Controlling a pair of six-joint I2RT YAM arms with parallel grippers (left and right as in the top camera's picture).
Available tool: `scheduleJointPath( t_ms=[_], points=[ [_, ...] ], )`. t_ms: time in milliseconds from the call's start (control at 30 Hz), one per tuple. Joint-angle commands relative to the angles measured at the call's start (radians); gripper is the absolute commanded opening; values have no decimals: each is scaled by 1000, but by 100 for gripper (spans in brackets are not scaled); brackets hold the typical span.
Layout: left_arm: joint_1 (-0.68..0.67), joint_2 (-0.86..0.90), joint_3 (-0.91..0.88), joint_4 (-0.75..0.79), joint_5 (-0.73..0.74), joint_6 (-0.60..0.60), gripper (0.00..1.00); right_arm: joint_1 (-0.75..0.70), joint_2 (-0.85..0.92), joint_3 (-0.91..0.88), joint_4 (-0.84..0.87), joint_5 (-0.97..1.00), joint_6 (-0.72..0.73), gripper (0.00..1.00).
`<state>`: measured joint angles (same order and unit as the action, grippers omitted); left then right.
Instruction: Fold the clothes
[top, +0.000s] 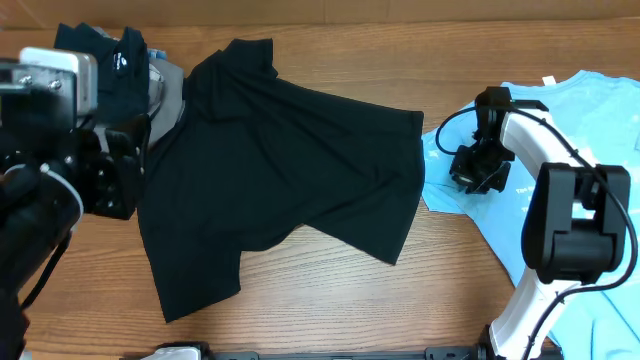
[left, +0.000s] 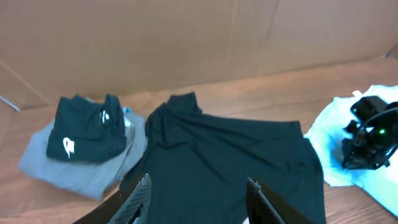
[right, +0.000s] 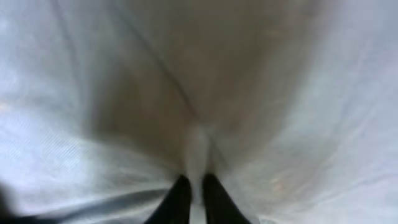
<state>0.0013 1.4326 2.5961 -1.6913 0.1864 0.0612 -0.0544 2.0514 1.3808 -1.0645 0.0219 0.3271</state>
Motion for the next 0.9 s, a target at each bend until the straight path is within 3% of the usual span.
scheduleJointPath(
  t_ms=[0, 233, 333, 433, 633, 867],
  points=[
    [-2, 0, -23, 2, -17, 6, 52, -55, 53, -46, 21, 272, 134, 8],
    [-2, 3, -73, 2, -33, 6, 53, -299, 52, 22, 23, 263, 175, 8],
    [-2, 3, -101, 2, -33, 6, 53, -393, 48, 79, -9, 117, 119, 31],
    [-2, 6, -122, 2, -33, 6, 55, -436, 20, 132, -34, -42, 16, 42],
    [-2, 6, -140, 2, -84, -8, 54, -373, -139, 153, 11, -375, -161, 53],
    [-2, 6, -267, 2, -116, -70, 56, -170, -174, 124, 76, -415, -164, 58]
  ],
)
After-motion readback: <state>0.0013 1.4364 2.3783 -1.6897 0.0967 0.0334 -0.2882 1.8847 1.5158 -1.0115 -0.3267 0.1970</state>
